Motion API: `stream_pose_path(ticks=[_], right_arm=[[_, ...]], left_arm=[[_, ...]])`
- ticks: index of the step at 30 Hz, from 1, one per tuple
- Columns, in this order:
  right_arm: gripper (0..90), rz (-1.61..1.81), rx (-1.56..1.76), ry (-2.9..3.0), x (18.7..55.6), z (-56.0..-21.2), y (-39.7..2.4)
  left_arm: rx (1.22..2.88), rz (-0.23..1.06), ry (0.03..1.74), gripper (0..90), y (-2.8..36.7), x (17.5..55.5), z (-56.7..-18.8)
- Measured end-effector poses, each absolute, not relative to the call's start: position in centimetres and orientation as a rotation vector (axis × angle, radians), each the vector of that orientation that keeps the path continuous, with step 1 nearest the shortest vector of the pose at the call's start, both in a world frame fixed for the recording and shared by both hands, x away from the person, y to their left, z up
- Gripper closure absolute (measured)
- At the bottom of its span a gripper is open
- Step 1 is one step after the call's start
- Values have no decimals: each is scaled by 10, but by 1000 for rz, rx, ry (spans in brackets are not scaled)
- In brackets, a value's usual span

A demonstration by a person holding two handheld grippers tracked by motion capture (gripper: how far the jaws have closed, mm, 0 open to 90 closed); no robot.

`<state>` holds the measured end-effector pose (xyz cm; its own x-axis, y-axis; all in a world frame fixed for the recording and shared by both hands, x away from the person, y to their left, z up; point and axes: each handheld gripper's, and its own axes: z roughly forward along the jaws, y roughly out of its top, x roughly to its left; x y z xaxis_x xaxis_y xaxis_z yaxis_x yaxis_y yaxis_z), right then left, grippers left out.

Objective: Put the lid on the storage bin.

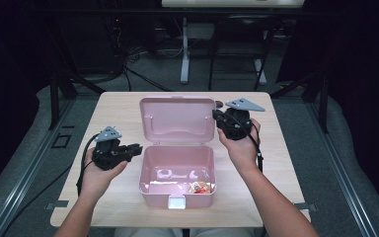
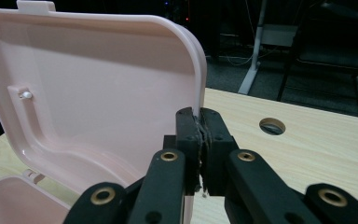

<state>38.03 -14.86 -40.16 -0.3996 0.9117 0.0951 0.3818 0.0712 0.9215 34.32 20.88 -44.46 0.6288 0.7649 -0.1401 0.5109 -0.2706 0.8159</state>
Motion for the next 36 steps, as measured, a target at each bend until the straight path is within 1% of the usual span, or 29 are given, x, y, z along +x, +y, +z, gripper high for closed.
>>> stream_pose_path(ticks=[3, 6, 17, 28, 36], right_arm=[[871, 1315, 1278, 1832, 380, -401, -149], [871, 1315, 1278, 1833, 380, -401, -149], [870, 1324, 1278, 1833, 379, -402, -149], [870, 1327, 1279, 1840, 379, -401, -150], [869, 1331, 1269, 1841, 378, -401, -151]], left_arm=[[1911, 387, 1009, 746, 210, 352, -432], [1892, 409, 1016, 738, 210, 358, -422], [1874, 451, 1043, 708, 205, 380, -403], [1869, 488, 1065, 721, 197, 400, -383], [1871, 500, 1072, 757, 189, 409, -375]])
